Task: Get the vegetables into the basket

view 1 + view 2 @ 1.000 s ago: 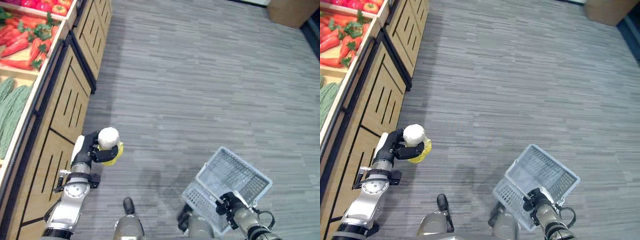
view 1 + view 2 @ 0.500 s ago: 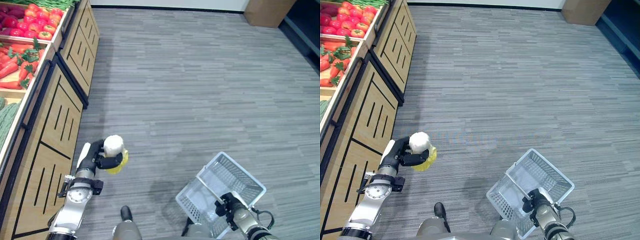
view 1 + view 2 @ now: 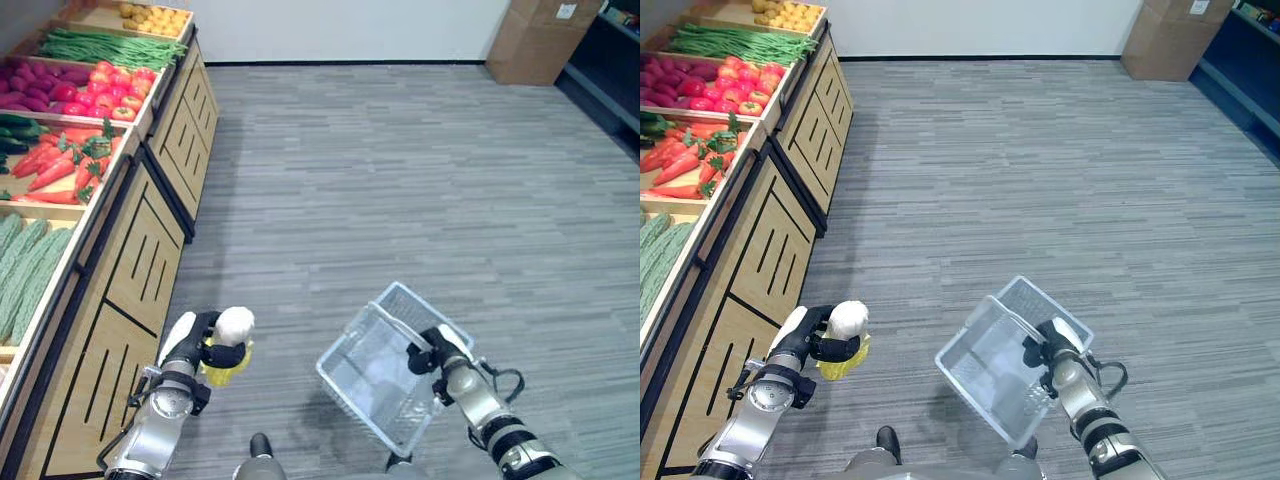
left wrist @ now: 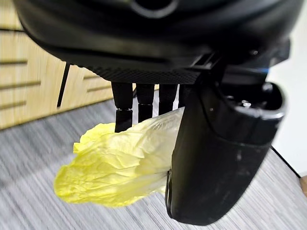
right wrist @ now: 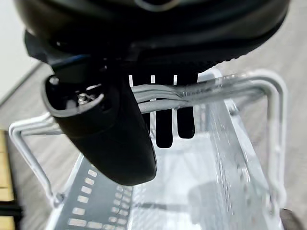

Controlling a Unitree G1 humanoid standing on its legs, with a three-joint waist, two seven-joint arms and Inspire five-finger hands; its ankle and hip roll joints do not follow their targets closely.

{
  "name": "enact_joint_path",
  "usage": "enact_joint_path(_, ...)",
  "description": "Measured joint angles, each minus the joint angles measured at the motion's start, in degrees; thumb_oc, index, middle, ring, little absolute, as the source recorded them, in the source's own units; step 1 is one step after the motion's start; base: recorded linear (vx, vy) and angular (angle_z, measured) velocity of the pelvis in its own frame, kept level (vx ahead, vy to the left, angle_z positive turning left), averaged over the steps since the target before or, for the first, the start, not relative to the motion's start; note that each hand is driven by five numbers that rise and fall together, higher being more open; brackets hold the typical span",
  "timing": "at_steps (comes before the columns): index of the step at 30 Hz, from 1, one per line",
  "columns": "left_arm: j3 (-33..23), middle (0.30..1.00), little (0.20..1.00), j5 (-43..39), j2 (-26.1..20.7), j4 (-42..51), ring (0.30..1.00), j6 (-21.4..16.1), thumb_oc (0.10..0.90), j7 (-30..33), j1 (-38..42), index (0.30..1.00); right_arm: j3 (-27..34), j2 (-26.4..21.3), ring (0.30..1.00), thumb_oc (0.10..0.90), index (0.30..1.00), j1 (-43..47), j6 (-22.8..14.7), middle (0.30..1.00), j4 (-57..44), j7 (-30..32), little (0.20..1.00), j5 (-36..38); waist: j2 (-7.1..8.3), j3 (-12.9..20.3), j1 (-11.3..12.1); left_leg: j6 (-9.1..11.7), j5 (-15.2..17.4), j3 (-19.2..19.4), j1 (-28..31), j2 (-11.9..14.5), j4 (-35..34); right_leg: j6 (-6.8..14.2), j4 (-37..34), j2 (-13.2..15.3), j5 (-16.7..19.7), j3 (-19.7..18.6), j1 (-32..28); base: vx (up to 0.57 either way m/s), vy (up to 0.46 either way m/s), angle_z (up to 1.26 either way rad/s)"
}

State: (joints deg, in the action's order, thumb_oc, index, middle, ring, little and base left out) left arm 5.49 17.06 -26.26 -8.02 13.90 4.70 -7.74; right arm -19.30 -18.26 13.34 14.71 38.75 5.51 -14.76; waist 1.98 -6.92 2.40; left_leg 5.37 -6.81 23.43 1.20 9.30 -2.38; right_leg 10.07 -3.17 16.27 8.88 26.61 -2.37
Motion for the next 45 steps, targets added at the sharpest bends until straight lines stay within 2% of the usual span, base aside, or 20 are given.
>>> enact_joint_path(8, 4.9, 0.3, 0.3, 8.1, -0.6, -2.6, 0.3, 0.8, 0.4, -2.2, 3.5, 0.3, -5.3, 1.2, 0.3, 0.4, 0.3, 4.3, 0.2, 0.3, -5.1, -2.4, 0.3, -0.2, -0.04, 0.0, 0.2, 0.1, 0.0, 0.9, 1.0, 0.2, -0.2, -0.2, -0.2, -0.3, 0.2, -1.0, -0.1, 0.02, -0.017, -0.07)
enact_joint_path(13, 9.0, 0.3, 0.3, 12.5, -0.6, -3.1, 0.3, 0.6, 0.4, -3.4, 8.1, 0.3, -10.5, 1.6, 0.3, 0.4, 0.3, 8.8, 0.3, 0.3, -4.9, -5.4, 0.3, -3.6, -0.02, 0.1, -0.2, 0.1, -0.1, 1.2, 1.3, 0.4, -0.3, -0.3, -0.3, -0.5, 0.3, -1.3, -0.2, 0.0, -0.007, -0.02)
enact_joint_path(17, 12.8, 0.3, 0.3, 14.8, -0.6, -3.6, 0.3, 0.5, 0.4, -4.9, 12.1, 0.3, -13.7, 2.7, 0.3, 0.4, 0.3, 12.7, 0.1, 0.3, -0.7, -7.1, 0.3, -8.4, 0.01, 0.1, -0.3, 0.2, -0.1, 1.5, 1.3, 0.5, -0.2, -0.4, -0.4, -0.7, 0.4, -1.6, -0.1, 0.01, -0.018, -0.04)
enact_joint_path(19, 15.7, 0.3, 0.3, 16.3, -0.4, -3.9, 0.3, 0.1, 0.4, -5.3, 14.2, 0.3, -16.1, 4.4, 0.3, 0.4, 0.3, 15.5, -0.3, 0.3, 4.5, -7.6, 0.3, -11.5, 0.02, 0.1, -0.2, 0.2, -0.1, 1.5, 1.2, 0.6, -0.3, -0.4, -0.6, -0.8, 0.4, -1.6, 0.0, 0.0, 0.0, 0.0)
enact_joint_path(22, 18.6, 0.3, 0.3, 16.8, 0.1, -4.4, 0.3, -1.4, 0.4, -6.5, 16.0, 0.3, -17.7, 5.7, 0.3, 0.4, 0.3, 16.9, -0.4, 0.3, 8.6, -8.6, 0.3, -13.3, 0.02, 0.1, -0.2, 0.2, -0.1, 1.5, 1.0, 0.7, -0.3, -0.4, -0.8, -0.9, 0.4, -1.5, 0.1, 0.0, 0.0, 0.0)
enact_joint_path(29, 22.3, 0.3, 0.3, 18.5, 1.8, -11.9, 0.3, -1.9, 0.4, -7.1, 19.9, 0.3, -19.8, 6.5, 0.3, 0.4, 0.3, 16.9, -0.7, 0.3, 7.7, -9.2, 0.3, -14.3, 0.02, 0.1, -0.5, 0.2, -0.1, 1.3, 0.7, 0.7, -0.3, -0.4, -0.9, -1.0, 0.4, -1.4, 0.3, 0.0, 0.001, 0.0)
enact_joint_path(30, 23.5, 0.3, 0.3, 19.9, 2.7, -16.1, 0.3, -1.9, 0.4, -6.7, 21.3, 0.3, -21.2, 6.1, 0.3, 0.4, 0.3, 16.9, -0.7, 0.3, 5.8, -9.3, 0.3, -13.9, 0.06, 0.1, -0.5, 0.3, -0.1, 1.1, 0.5, 0.7, -0.3, -0.4, -0.9, -1.0, 0.4, -1.4, 0.3, 0.0, 0.0, 0.0)
enact_joint_path(34, 26.5, 0.3, 0.3, 22.1, 4.5, -23.3, 0.3, -2.2, 0.4, -7.0, 22.1, 0.3, -22.6, 4.7, 0.3, 0.4, 0.3, 16.8, -1.6, 0.3, -0.8, -9.4, 0.3, -13.5, 0.27, 0.2, -1.6, 0.3, -0.2, 1.1, 0.3, 0.8, -0.4, -0.4, -0.9, -1.1, 0.4, -1.4, 0.6, 0.0, 0.0, 0.0)
enact_joint_path(37, 26.6, 0.3, 0.3, 23.7, 5.9, -25.5, 0.3, -2.0, 0.4, -5.9, 22.5, 0.3, -24.1, 3.6, 0.3, 0.4, 0.3, 16.8, -2.0, 0.3, -4.0, -9.5, 0.3, -13.5, 0.48, 0.4, -1.7, 0.4, -0.2, 1.1, 0.3, 0.9, -0.4, -0.4, -0.9, -1.2, 0.4, -1.4, 0.6, 0.0, 0.0, 0.0)
enact_joint_path(40, 26.9, 0.3, 0.3, 24.7, 6.6, -27.2, 0.3, -2.0, 0.4, -4.6, 22.9, 0.3, -24.7, 2.7, 0.3, 0.4, 0.3, 16.8, -2.3, 0.3, -7.1, -9.4, 0.3, -13.5, 1.92, 1.2, -1.6, 0.4, -0.2, 1.2, 0.3, 1.0, -0.5, -0.4, -0.9, -1.3, 0.4, -1.6, 0.7, 0.0, 0.0, 0.0)
enact_joint_path(45, 28.0, 0.3, 0.3, 25.0, 6.4, -27.3, 0.3, -1.9, 0.4, -4.8, 22.8, 0.3, -24.7, 3.0, 0.3, 0.4, 0.3, 16.8, -2.5, 0.3, -7.9, -9.1, 0.3, -13.5, 3.06, 2.0, -1.5, 0.4, -0.2, 1.3, 0.4, 1.0, -0.5, -0.4, -0.9, -1.4, 0.4, -1.8, 0.7, 0.0, 0.0, 0.0)
